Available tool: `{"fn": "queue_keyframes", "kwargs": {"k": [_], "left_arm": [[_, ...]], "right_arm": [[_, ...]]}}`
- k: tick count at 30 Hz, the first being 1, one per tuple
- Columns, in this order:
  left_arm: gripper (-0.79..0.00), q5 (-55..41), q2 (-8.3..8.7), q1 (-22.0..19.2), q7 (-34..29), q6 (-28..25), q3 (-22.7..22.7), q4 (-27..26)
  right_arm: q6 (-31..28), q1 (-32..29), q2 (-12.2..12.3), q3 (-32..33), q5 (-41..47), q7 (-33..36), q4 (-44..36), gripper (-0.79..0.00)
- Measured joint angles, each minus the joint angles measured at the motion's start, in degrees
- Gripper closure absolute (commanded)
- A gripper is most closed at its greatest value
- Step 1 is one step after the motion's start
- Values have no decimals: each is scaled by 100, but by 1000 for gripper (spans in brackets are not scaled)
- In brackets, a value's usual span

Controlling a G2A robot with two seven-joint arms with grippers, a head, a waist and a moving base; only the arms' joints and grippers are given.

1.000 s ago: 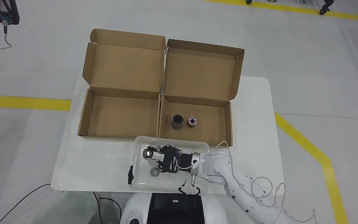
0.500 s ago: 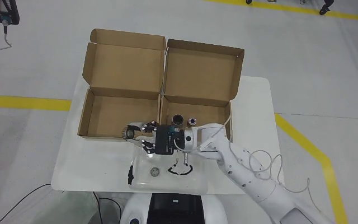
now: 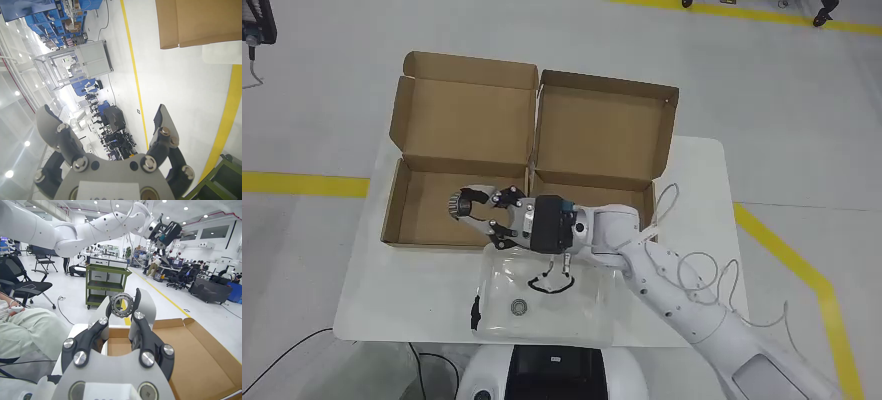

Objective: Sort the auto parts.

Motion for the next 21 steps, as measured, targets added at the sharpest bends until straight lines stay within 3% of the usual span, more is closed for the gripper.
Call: {"fn": "queue_keyframes", "kwargs": {"k": [4, 12, 21], "left_arm": [[-785, 0, 0, 0, 0, 0, 0, 0], [-785, 0, 0, 0, 0, 0, 0, 0], [-785, 0, 0, 0, 0, 0, 0, 0]], "right_arm": [[115, -233, 45, 192, -238, -590, 5, 0], [234, -863, 227, 695, -683, -1018, -396, 0], [302, -1252, 324, 961, -812, -594, -727, 0]]}}
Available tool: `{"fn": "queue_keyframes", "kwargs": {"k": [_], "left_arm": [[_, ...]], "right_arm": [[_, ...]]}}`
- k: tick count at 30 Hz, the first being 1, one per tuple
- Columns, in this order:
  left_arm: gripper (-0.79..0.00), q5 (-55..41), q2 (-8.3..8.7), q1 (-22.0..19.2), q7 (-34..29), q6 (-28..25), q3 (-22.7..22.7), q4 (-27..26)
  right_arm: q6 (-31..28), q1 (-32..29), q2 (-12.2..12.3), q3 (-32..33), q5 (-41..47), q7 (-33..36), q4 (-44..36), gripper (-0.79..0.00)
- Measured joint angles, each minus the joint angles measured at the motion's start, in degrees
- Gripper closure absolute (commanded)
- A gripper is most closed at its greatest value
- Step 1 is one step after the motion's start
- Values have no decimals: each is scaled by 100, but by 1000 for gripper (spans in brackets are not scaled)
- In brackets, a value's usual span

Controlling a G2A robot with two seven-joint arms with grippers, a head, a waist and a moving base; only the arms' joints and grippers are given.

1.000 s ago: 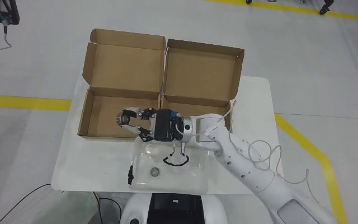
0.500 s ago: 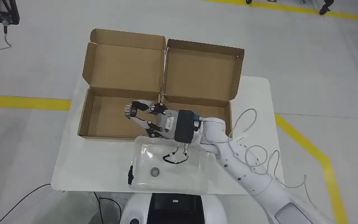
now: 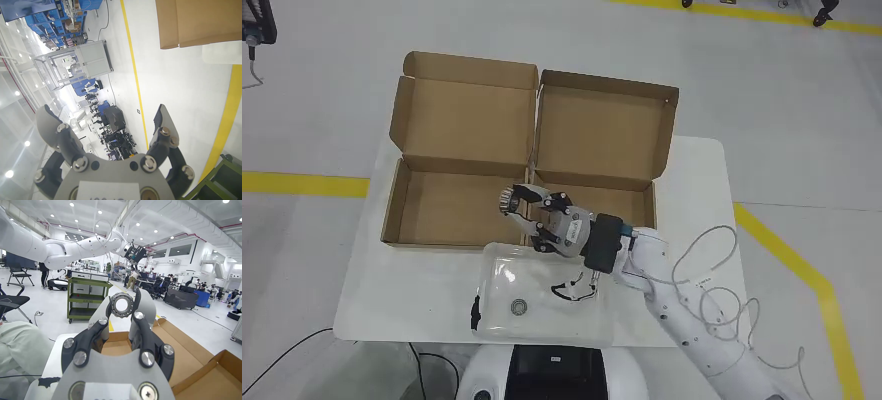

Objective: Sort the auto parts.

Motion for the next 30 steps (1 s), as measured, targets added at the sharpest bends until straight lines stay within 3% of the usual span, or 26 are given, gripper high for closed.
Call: {"fn": "queue_keyframes", "kwargs": {"k": [12, 30], "left_arm": [[-785, 0, 0, 0, 0, 0, 0, 0], [-785, 0, 0, 0, 0, 0, 0, 0]], "right_arm": [[583, 970, -368, -620, 808, 2041, 909, 0], [1870, 2411, -1299, -1841, 1367, 4428, 3037, 0]]}}
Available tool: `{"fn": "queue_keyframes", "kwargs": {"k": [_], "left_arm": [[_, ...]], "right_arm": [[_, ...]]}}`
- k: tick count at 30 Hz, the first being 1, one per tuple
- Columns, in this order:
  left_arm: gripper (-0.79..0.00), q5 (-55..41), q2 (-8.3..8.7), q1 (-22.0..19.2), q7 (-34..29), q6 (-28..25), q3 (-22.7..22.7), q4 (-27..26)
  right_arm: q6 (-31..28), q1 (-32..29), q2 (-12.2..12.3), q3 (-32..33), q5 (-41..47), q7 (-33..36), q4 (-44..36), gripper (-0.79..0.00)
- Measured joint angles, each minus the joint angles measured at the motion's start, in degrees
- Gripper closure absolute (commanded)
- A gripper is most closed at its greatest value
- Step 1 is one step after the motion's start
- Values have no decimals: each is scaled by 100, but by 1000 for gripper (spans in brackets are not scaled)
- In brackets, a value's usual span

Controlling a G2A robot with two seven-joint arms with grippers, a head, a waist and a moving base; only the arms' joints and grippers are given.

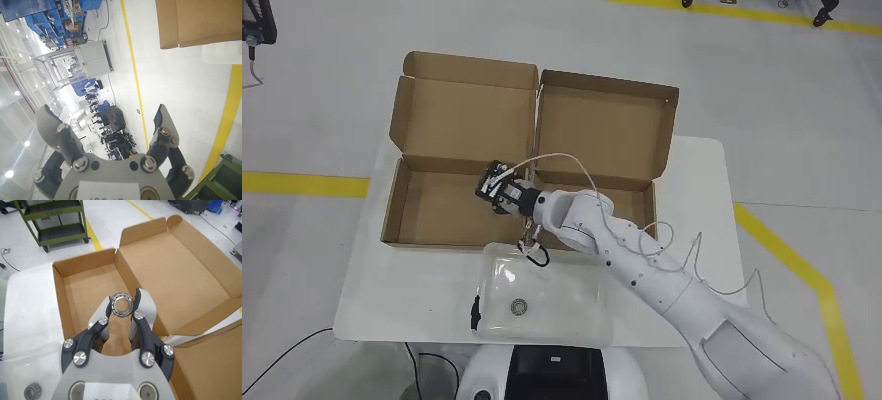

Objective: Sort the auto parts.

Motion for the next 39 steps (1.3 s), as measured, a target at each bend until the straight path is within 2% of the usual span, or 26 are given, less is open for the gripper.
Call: {"fn": "queue_keyframes", "kwargs": {"k": [7, 12, 13, 16, 19, 21, 25, 29, 32, 39], "left_arm": [[-785, 0, 0, 0, 0, 0, 0, 0], [-785, 0, 0, 0, 0, 0, 0, 0], [-785, 0, 0, 0, 0, 0, 0, 0], [-785, 0, 0, 0, 0, 0, 0, 0], [-785, 0, 0, 0, 0, 0, 0, 0], [-785, 0, 0, 0, 0, 0, 0, 0], [-785, 0, 0, 0, 0, 0, 0, 0], [-785, 0, 0, 0, 0, 0, 0, 0], [-785, 0, 0, 0, 0, 0, 0, 0], [-785, 0, 0, 0, 0, 0, 0, 0]], "right_arm": [[270, 335, -363, -257, 225, 926, 703, 0], [167, 504, -571, -332, 399, 1032, 1187, -3], [125, 532, -617, -342, 447, 1023, 1286, -25], [66, 602, -720, -366, 507, 1037, 1533, 0], [-102, 650, -806, -347, 634, 936, 1761, -9], [-165, 681, -852, -349, 648, 885, 1900, -52], [-239, 740, -964, -369, 659, 843, 2125, -222], [-291, 795, -1051, -380, 634, 826, 2283, -320], [-353, 821, -1109, -376, 631, 796, 2364, -348], [-512, 900, -1183, -369, 468, 835, 2172, -357]]}}
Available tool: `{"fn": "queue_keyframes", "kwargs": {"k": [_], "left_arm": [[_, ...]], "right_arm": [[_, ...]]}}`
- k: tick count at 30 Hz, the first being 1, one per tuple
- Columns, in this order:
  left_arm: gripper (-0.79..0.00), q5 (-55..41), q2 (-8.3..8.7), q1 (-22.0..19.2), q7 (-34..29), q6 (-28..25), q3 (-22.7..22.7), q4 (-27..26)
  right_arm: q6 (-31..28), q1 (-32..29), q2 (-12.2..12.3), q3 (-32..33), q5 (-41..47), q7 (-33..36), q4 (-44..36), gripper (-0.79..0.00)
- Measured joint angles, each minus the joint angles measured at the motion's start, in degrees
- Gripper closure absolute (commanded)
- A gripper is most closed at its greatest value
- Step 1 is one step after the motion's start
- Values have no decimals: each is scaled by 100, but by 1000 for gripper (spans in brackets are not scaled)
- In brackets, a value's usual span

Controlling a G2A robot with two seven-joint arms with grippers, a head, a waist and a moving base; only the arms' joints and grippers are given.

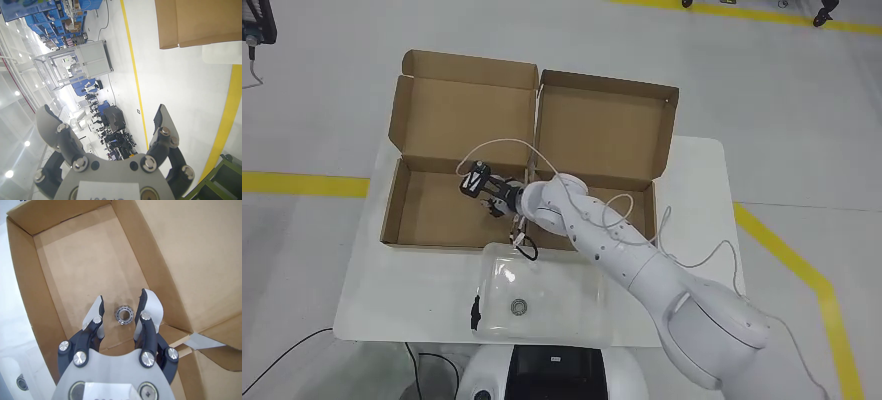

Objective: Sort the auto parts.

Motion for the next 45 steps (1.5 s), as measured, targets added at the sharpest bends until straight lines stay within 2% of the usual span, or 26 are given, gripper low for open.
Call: {"fn": "queue_keyframes", "kwargs": {"k": [6, 12, 20, 27, 30, 34, 38, 45], "left_arm": [[-785, 0, 0, 0, 0, 0, 0, 0], [-785, 0, 0, 0, 0, 0, 0, 0], [-785, 0, 0, 0, 0, 0, 0, 0], [-785, 0, 0, 0, 0, 0, 0, 0], [-785, 0, 0, 0, 0, 0, 0, 0], [-785, 0, 0, 0, 0, 0, 0, 0], [-785, 0, 0, 0, 0, 0, 0, 0], [-785, 0, 0, 0, 0, 0, 0, 0]], "right_arm": [[-174, -103, 67, 88, -223, 101, -743, -351], [-498, -513, 326, 406, -416, 234, -1812, -360], [-1213, -1545, 884, 1310, -637, 367, -3361, -372], [-1394, -2754, 1298, 1977, -1140, 1011, -5201, -382], [-1663, -3152, 1424, 2177, -1167, 1194, -5772, -382], [-2210, -3484, 1562, 2424, -922, 1259, -5847, -388], [-2446, -3732, 1664, 2593, -789, 1300, -5642, -388], [-2933, -4284, 1853, 2775, -1086, 811, -5652, -388]]}}
